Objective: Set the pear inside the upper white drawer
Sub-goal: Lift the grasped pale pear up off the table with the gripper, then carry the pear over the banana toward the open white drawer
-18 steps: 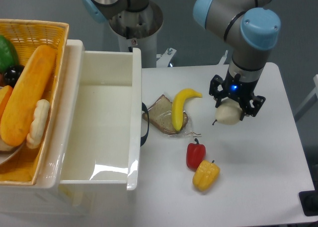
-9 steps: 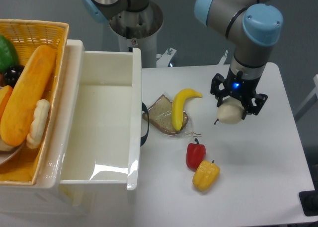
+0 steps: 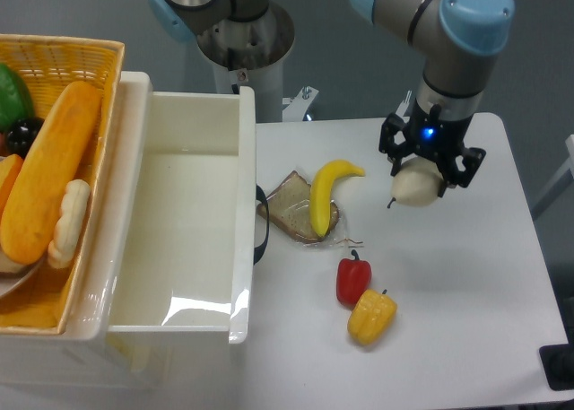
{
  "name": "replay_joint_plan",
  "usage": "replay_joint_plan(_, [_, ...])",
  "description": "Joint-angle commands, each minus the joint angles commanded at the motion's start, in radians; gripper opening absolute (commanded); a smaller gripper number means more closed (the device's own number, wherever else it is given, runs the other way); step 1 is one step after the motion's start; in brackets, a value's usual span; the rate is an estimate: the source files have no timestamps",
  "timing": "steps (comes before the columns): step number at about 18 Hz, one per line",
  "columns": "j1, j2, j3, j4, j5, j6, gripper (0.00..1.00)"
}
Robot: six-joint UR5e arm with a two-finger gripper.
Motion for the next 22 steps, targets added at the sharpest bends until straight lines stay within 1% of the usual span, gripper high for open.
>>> replay_joint_plan(1, [-0.005,0.003,0.0,-0.006,0.001,-0.025,0.37])
replay_joint_plan(3, [-0.008,0.029,0.0,-0.06,0.001,-0.033,0.37])
replay_joint_plan(5, [-0.011,0.04,0.0,-0.093,-0.005,-0.045,0.37])
replay_joint_plan(6, [-0.015,0.051,0.002,-0.106,-0.012,-0.074,0.37])
replay_joint_plan(7, [-0.023,0.073,0.002,-0.109,-0.034,-0.115,0.37])
replay_joint_plan(9, [-0.028,0.098,-0.002,-0.114,-0.096,-0.19,0.37])
replay_joint_plan(11, [-0.041,0.121,-0.003,-0.118,-0.138,-0.238,0.37])
replay_joint_plan(15, [-0.075,0.161,-0.009,-0.153,-0.153,-0.315,0.37])
replay_joint_plan(17, [-0.098,0.184,-0.012,-0.176,-0.195,-0.354,0.37])
replay_joint_plan(20, [-0.112,0.204,-0.009,-0.172,-0.268,-0.466,0.37])
replay_joint_plan(22, [-0.13,0.215,-0.008,-0.169,-0.296,-0.502,0.37])
